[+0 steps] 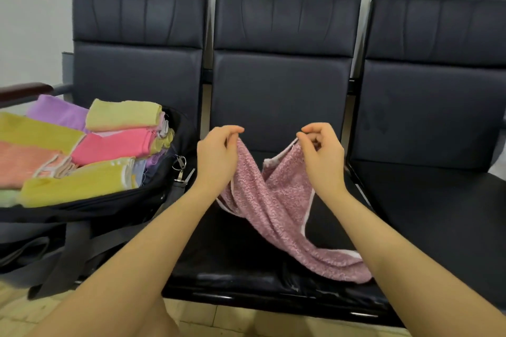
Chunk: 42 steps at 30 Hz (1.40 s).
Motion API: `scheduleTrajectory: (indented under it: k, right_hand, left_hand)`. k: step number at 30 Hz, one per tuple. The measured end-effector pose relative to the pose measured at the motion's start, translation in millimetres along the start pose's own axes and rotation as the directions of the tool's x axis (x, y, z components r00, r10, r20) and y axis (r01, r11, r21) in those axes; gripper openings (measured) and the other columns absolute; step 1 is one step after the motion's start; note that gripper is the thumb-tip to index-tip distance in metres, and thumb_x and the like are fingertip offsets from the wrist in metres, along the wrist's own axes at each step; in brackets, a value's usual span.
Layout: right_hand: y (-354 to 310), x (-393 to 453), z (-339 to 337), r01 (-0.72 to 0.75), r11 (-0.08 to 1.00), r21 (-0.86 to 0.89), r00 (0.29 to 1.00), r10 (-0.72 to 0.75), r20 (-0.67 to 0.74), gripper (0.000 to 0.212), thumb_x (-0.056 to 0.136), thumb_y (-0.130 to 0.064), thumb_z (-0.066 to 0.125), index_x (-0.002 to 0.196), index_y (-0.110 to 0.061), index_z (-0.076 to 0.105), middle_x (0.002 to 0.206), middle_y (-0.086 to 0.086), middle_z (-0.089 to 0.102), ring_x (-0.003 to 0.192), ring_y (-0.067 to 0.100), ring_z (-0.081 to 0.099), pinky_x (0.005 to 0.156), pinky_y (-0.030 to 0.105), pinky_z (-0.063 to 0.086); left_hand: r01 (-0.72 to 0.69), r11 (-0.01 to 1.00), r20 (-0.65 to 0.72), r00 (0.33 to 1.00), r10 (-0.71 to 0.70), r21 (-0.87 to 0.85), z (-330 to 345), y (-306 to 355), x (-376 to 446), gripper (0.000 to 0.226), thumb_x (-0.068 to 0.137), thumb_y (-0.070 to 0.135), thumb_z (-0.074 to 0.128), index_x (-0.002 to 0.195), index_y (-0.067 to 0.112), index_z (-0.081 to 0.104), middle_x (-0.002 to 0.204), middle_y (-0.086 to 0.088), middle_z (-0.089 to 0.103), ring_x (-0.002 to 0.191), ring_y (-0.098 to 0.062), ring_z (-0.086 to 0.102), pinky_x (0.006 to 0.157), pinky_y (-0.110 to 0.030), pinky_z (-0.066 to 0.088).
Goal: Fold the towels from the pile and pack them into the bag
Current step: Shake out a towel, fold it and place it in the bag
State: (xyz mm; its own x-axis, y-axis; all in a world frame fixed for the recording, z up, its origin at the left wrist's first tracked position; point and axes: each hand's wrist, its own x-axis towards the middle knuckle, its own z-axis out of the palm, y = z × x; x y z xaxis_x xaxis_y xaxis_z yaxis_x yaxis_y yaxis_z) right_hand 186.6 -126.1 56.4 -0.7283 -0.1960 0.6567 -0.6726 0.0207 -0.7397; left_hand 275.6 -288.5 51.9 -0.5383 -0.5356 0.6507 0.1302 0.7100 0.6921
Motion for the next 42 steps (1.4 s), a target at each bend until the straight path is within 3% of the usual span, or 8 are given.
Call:
scheduleTrajectory:
  k: [3,8,14,18,27,34,38,42]
  right_hand:
    - [-29,20,3,0.066,0.996,0.059,0.998,-0.065,-0.012,0.012,0.093,-0.008,0.059,0.092,-0.020,0.054,0.073,-0.005,0.057,0.065,-0.001,0.053,0.063,0.010,0.042]
    - [-60,43,-3,0.144,0.981,0.129,0.989,-0.145,-0.002,0.012,0.093,-0.005,0.057,0.095,-0.017,0.055,0.080,0.000,0.059,0.072,0.008,0.055,0.065,0.016,0.044]
    - [-68,53,-18,0.120,0.983,0.138,0.991,-0.128,0.050,0.018,0.092,-0.007,0.056,0.094,-0.025,0.055,0.092,0.015,0.066,0.087,0.029,0.064,0.081,0.046,0.051]
    - [-64,50,-30,0.110,0.989,0.101,0.991,-0.117,0.070,0.014,0.093,-0.006,0.056,0.098,-0.019,0.056,0.088,0.008,0.066,0.084,0.015,0.066,0.080,0.034,0.053]
    - [-35,34,-44,-0.095,0.993,-0.072,0.963,0.110,0.248,0.010,0.084,-0.024,0.071,0.087,-0.015,0.067,0.085,0.004,0.069,0.082,0.020,0.066,0.080,0.041,0.056]
    - [-40,43,-42,-0.151,0.987,0.046,0.988,0.149,0.051,0.010,0.085,-0.018,0.071,0.081,-0.010,0.066,0.079,0.011,0.070,0.074,0.021,0.067,0.073,0.036,0.055]
    - [-48,53,-46,-0.148,0.983,0.112,0.984,0.158,-0.082,0.018,0.085,-0.019,0.071,0.097,-0.013,0.060,0.065,0.003,0.060,0.061,0.012,0.057,0.060,0.026,0.050]
    - [-55,70,-53,-0.159,0.979,0.130,0.961,0.184,-0.206,0.008,0.087,-0.018,0.069,0.088,-0.013,0.063,0.070,-0.001,0.059,0.066,0.010,0.057,0.066,0.025,0.048]
  left_hand:
    - [-0.085,0.996,0.039,0.996,0.085,-0.019,1,25,17,0.027,0.099,0.012,0.046,0.117,0.017,0.066,0.097,0.006,0.059,0.097,-0.010,0.056,0.100,-0.042,0.041]
    - [-0.149,0.987,0.247,0.960,0.129,0.065,13,61,36,0.032,0.101,0.033,0.042,0.126,0.029,0.061,0.108,0.010,0.051,0.116,-0.014,0.043,0.091,-0.032,0.024]
    - [0.011,0.969,0.352,0.933,0.079,-0.246,25,80,43,0.020,0.097,0.039,0.047,0.091,0.033,0.065,0.102,0.003,0.060,0.100,-0.015,0.057,0.099,-0.047,0.042]
    - [0.082,0.944,0.371,0.927,0.044,-0.319,34,82,37,0.025,0.096,0.037,0.051,0.094,0.018,0.067,0.101,0.000,0.064,0.096,-0.017,0.061,0.094,-0.046,0.048]
    - [0.109,0.961,0.211,0.976,-0.055,-0.254,39,82,50,0.028,0.091,0.041,0.057,0.067,0.028,0.060,0.079,0.010,0.060,0.086,-0.015,0.059,0.099,-0.054,0.040]
    - [0.136,0.964,0.113,0.987,-0.113,-0.228,30,79,59,0.031,0.088,0.030,0.066,0.060,0.018,0.061,0.063,0.010,0.059,0.069,-0.005,0.058,0.072,-0.026,0.047]
    - [0.166,0.939,0.020,0.986,-0.168,-0.301,13,73,68,0.005,0.083,0.018,0.072,0.082,0.016,0.075,0.079,0.011,0.068,0.085,-0.004,0.065,0.088,-0.024,0.051]
    - [0.207,0.919,-0.068,0.968,-0.243,-0.335,-1,69,86,0.017,0.084,0.010,0.069,0.100,0.010,0.075,0.093,0.001,0.071,0.093,-0.010,0.065,0.092,-0.026,0.050]
